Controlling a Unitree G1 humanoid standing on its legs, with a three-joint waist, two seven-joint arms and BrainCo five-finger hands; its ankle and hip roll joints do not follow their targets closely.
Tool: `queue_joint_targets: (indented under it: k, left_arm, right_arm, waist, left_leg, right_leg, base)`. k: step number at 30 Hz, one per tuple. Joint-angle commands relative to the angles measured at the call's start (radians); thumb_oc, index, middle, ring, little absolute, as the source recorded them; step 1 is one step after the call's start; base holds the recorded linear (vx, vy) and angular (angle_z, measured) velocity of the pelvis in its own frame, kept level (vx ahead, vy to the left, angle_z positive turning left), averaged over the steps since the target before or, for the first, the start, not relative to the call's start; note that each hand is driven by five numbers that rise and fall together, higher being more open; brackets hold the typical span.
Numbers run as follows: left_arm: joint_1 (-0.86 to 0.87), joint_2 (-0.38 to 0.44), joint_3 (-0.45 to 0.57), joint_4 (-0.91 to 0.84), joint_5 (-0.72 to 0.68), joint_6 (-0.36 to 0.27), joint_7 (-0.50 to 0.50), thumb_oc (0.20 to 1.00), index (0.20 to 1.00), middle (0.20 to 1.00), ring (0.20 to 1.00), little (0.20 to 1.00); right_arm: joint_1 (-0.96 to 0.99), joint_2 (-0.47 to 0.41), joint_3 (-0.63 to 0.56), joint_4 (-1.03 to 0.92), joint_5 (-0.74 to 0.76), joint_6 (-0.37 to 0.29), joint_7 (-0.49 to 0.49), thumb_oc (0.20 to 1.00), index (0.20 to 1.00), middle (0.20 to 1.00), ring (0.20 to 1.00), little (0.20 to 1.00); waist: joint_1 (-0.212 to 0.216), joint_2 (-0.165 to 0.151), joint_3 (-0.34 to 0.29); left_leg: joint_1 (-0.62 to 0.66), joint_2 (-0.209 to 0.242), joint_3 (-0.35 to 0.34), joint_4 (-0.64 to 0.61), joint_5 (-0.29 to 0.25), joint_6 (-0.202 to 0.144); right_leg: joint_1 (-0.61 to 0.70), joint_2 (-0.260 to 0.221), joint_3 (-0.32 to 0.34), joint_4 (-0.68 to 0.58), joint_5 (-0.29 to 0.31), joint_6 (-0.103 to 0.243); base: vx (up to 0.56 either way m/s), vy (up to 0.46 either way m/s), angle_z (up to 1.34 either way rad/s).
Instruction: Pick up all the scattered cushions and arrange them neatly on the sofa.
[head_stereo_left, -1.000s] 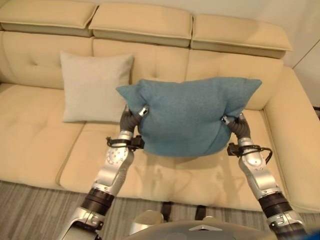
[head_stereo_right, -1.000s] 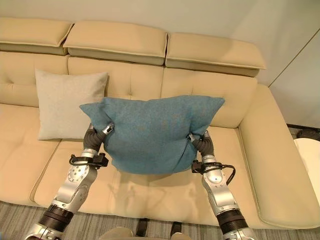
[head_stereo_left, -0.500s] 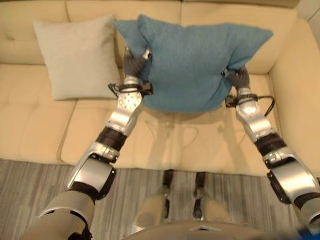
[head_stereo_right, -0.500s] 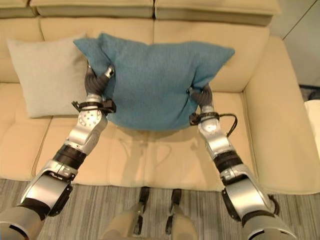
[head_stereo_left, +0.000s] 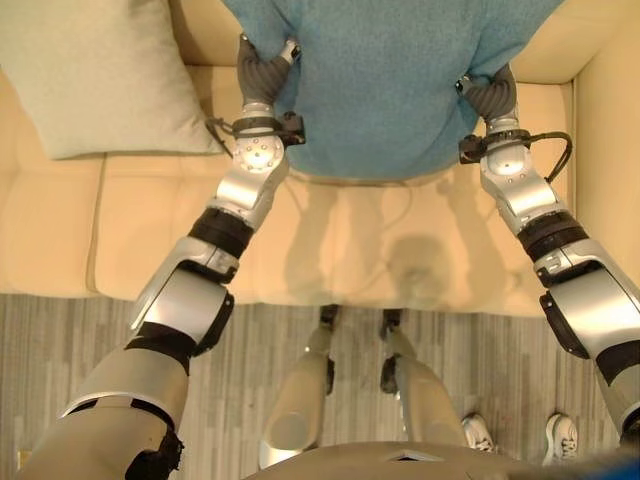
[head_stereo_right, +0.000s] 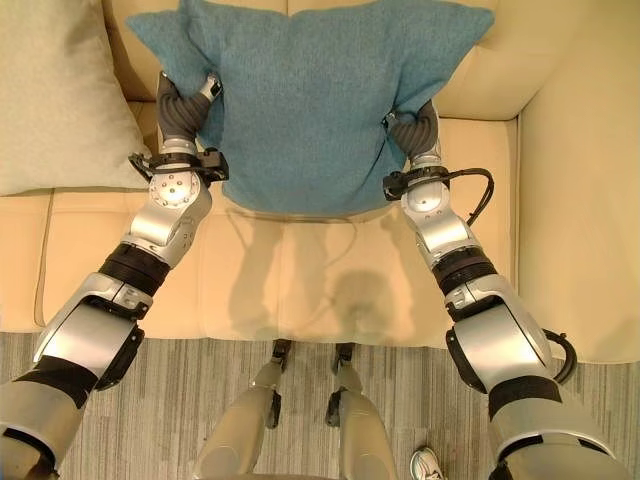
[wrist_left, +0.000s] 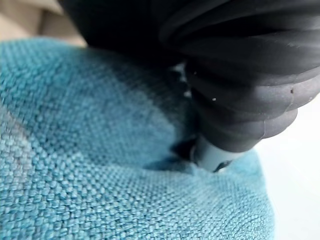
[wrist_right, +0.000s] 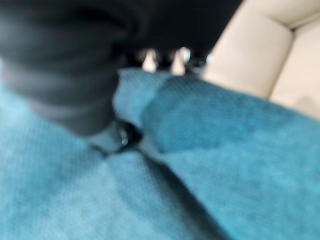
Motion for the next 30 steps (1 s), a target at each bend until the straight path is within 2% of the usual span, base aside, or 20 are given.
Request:
queue_joint_targets:
  k: [1, 5, 6, 7, 8, 13, 16, 20, 21, 26, 29, 30]
  left_arm:
    - [-0.229, -0.059, -0.115, 0.01, 0.026, -0.086, -0.039, 0.2, 0.2, 0.2, 0.2, 0.2]
    - [-0.266, -0.061, -0.139, 0.068, 0.04, -0.074, -0.049, 0.2, 0.2, 0.2, 0.2, 0.2]
    - [-0.276, -0.061, -0.144, 0.085, 0.042, -0.072, -0.05, 0.526, 0.526, 0.526, 0.526, 0.526]
    - [-0.278, -0.062, -0.144, 0.087, 0.041, -0.073, -0.051, 0.831, 0.831, 0.831, 0.831, 0.831]
    - [-0.289, -0.064, -0.15, 0.104, 0.043, -0.069, -0.05, 1.0, 1.0, 1.0, 1.0, 1.0]
    - [-0.339, -0.044, -0.159, 0.179, 0.022, -0.064, -0.058, 1.0, 1.0, 1.0, 1.0, 1.0]
    - [-0.367, 0.006, -0.177, 0.251, 0.024, -0.046, -0.077, 1.0, 1.0, 1.0, 1.0, 1.0]
    - [-0.383, 0.026, -0.187, 0.264, 0.032, -0.043, -0.078, 1.0, 1.0, 1.0, 1.0, 1.0]
    - [-0.389, 0.046, -0.184, 0.279, 0.023, -0.042, -0.079, 1.0, 1.0, 1.0, 1.0, 1.0]
    - [-0.401, 0.112, -0.191, 0.337, 0.012, -0.029, -0.111, 1.0, 1.0, 1.0, 1.0, 1.0]
    - [-0.408, 0.224, -0.234, 0.395, 0.09, -0.007, -0.154, 1.0, 1.0, 1.0, 1.0, 1.0]
    - [-0.41, 0.236, -0.235, 0.399, 0.093, -0.005, -0.155, 1.0, 1.0, 1.0, 1.0, 1.0]
  right_arm:
    - [-0.222, 0.048, 0.03, -0.055, 0.0, -0.117, 0.005, 0.2, 0.2, 0.2, 0.2, 0.2]
    - [-0.248, 0.028, 0.048, 0.011, 0.009, -0.113, 0.011, 0.2, 0.2, 0.2, 0.2, 0.2]
    - [-0.253, 0.019, 0.057, 0.027, 0.005, -0.11, 0.014, 0.391, 0.391, 0.391, 0.391, 0.391]
    - [-0.255, 0.018, 0.057, 0.029, 0.006, -0.111, 0.014, 0.529, 0.529, 0.529, 0.529, 0.529]
    - [-0.263, 0.014, 0.064, 0.041, 0.005, -0.11, 0.014, 1.0, 1.0, 1.0, 1.0, 1.0]
    - [-0.309, -0.037, 0.107, 0.126, 0.003, -0.1, 0.022, 1.0, 1.0, 1.0, 1.0, 1.0]
    - [-0.336, -0.098, 0.151, 0.194, -0.01, -0.086, 0.041, 1.0, 1.0, 1.0, 1.0, 1.0]
    - [-0.342, -0.127, 0.164, 0.211, -0.012, -0.083, 0.044, 1.0, 1.0, 1.0, 1.0, 1.0]
    - [-0.347, -0.169, 0.182, 0.234, -0.025, -0.07, 0.044, 1.0, 1.0, 1.0, 1.0, 1.0]
    - [-0.344, -0.24, 0.201, 0.262, -0.027, -0.059, 0.058, 1.0, 1.0, 1.0, 1.0, 1.0]
    - [-0.339, -0.31, 0.223, 0.255, -0.027, -0.062, 0.087, 1.0, 1.0, 1.0, 1.0, 1.0]
    - [-0.34, -0.318, 0.227, 0.252, -0.028, -0.061, 0.092, 1.0, 1.0, 1.0, 1.0, 1.0]
  waist:
    - [0.027, -0.03, -0.03]
    - [0.022, -0.012, -0.003]
    - [0.02, -0.009, -0.002]
    - [0.021, -0.009, -0.001]
    - [0.02, -0.006, 0.003]
    - [0.014, -0.001, 0.013]
    - [0.013, 0.001, 0.017]
    - [0.011, 0.002, 0.019]
    - [0.013, 0.002, 0.018]
    - [0.01, 0.001, 0.011]
    - [0.002, 0.003, 0.002]
    - [0.002, 0.005, 0.001]
  left_leg:
    - [-0.043, 0.042, -0.035, 0.011, 0.002, -0.082]
    - [-0.077, 0.041, -0.036, -0.002, 0.021, -0.089]
    - [-0.083, 0.042, -0.035, -0.006, 0.024, -0.09]
    - [-0.083, 0.042, -0.035, -0.006, 0.024, -0.091]
    - [-0.086, 0.044, -0.034, -0.007, 0.021, -0.091]
    - [-0.104, 0.038, -0.033, -0.012, 0.035, -0.095]
    - [-0.093, 0.039, -0.031, -0.009, 0.03, -0.098]
    - [-0.088, 0.036, -0.033, -0.009, 0.034, -0.097]
    - [-0.072, 0.037, -0.034, -0.008, 0.027, -0.098]
    - [-0.034, 0.035, -0.029, -0.008, 0.025, -0.098]
    - [0.009, 0.036, -0.018, -0.014, 0.019, -0.098]
    - [0.018, 0.038, -0.015, -0.014, 0.015, -0.1]
  right_leg:
    - [-0.007, -0.073, 0.003, 0.004, 0.016, 0.126]
    - [-0.052, -0.074, 0.002, 0.004, 0.021, 0.128]
    - [-0.06, -0.075, 0.004, 0.004, 0.02, 0.129]
    - [-0.061, -0.074, 0.004, 0.004, 0.021, 0.129]
    - [-0.065, -0.073, 0.005, 0.004, 0.019, 0.129]
    - [-0.085, -0.077, 0.003, 0.004, 0.03, 0.134]
    - [-0.074, -0.076, 0.001, 0.004, 0.028, 0.136]
    - [-0.068, -0.078, 0.0, 0.004, 0.03, 0.138]
    - [-0.051, -0.077, -0.002, 0.004, 0.024, 0.138]
    - [-0.014, -0.082, -0.006, 0.004, 0.024, 0.142]
    - [0.02, -0.083, -0.008, 0.004, 0.023, 0.142]
    - [0.028, -0.081, -0.01, 0.004, 0.02, 0.142]
  base:
    - [0.0, 0.0, 0.0]
    - [0.0, 0.0, 0.0]
    - [0.0, 0.0, 0.0]
    - [0.0, 0.0, 0.0]
    - [0.0, 0.0, 0.0]
    - [0.0, 0.0, 0.01]
    - [0.01, -0.007, 0.03]
    - [0.0, 0.0, 0.0]
    - [0.0, 0.0, 0.0]
    - [-0.01, -0.004, 0.04]
    - [-0.04, 0.005, -0.03]
    - [-0.07, 0.013, -0.02]
